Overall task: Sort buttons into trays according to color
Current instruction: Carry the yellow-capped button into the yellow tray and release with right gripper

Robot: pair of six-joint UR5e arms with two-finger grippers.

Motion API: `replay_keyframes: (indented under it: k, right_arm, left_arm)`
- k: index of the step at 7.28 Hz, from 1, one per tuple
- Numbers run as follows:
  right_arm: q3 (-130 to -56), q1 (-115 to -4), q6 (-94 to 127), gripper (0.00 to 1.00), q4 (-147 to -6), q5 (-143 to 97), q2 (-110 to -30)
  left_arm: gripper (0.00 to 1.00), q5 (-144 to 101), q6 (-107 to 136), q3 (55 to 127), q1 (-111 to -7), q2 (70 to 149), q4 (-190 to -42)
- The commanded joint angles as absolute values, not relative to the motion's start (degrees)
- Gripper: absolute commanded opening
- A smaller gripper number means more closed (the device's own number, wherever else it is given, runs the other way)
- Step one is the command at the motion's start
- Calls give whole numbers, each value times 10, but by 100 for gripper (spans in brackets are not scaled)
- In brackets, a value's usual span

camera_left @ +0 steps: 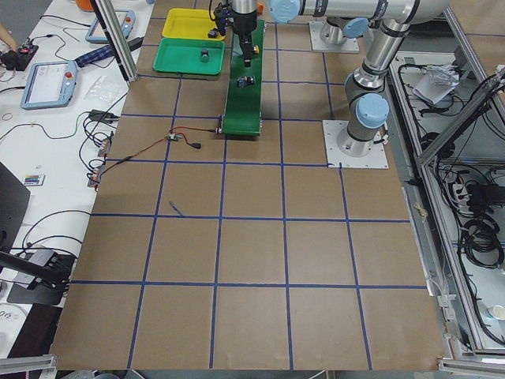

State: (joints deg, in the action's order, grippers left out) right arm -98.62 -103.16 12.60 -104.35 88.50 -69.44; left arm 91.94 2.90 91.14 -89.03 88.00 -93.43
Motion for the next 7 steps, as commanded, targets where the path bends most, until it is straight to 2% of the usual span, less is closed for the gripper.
replay_keyframes:
  k: [1,4,7]
  right_arm:
    - [-981,-1016,127,0,-1044,909,-718]
    - [-920,-917,118,0,-1099,925,-725]
    - [-883,-855,8,0,-1205,1000,-630]
  left_arm:
    - [100,919,29,911,-890,882,-934]
    - [100,919,29,911,-890,883,-934]
    - [100,919,29,911,-890,883,-934]
